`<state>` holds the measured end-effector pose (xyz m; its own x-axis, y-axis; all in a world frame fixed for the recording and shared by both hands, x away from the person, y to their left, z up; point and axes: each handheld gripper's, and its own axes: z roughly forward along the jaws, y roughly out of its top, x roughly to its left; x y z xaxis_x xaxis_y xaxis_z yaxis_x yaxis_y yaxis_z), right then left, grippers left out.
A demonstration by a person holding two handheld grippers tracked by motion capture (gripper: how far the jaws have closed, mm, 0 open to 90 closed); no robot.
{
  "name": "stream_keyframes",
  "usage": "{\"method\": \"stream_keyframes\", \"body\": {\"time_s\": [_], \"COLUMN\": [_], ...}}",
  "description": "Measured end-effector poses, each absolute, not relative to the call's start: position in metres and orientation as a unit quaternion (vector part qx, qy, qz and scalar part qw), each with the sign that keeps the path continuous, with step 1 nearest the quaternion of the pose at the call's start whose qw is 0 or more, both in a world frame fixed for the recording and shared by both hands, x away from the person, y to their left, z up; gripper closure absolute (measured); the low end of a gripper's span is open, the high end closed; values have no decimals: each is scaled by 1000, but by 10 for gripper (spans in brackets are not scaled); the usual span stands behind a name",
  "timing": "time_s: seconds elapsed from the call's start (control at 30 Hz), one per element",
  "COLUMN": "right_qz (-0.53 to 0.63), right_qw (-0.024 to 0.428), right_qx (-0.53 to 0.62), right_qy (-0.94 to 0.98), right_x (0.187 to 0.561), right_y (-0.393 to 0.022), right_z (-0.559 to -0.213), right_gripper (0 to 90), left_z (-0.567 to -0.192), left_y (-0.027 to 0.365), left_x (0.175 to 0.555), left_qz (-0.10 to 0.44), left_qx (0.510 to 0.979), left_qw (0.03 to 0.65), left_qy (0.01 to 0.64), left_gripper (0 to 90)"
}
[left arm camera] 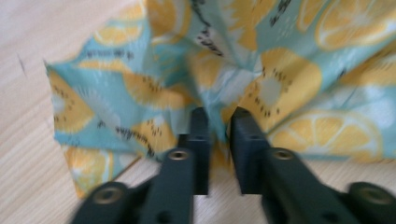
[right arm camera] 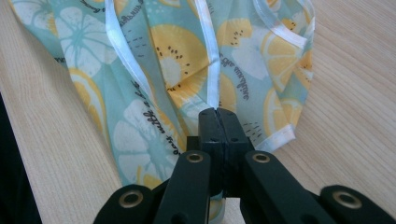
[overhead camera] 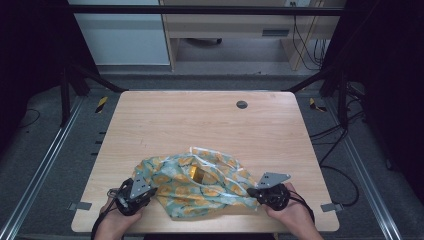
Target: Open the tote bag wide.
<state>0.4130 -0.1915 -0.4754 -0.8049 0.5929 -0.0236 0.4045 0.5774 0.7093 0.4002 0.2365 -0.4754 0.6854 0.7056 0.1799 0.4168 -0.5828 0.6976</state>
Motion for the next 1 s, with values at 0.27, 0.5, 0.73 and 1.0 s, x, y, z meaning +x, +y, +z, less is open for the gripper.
{"method": "stream_keyframes", "body": {"time_s": [0.27,0.5,0.73,1.0], "right_qz": [366,367,368,372], "right_qw": [124,123,119,118], "right_qx": [274,279,278,279], "right_qy": [881,879,879,877], "right_x": [410,410,410,411], "right_y": [-188,-189,-189,-189], "right_z": [-477,-477,-477,-476], "right_gripper": [900,900,900,900], "left_z": [-448,-420,-399,-402], "left_y": [242,237,222,212], "left_x": [387,393,416,436], "left_qz": [255,264,253,221], "left_qx": [818,808,818,827], "left_qw": [402,424,423,424], "left_qy": [322,311,295,296], "left_gripper": [475,376,310,369]}}
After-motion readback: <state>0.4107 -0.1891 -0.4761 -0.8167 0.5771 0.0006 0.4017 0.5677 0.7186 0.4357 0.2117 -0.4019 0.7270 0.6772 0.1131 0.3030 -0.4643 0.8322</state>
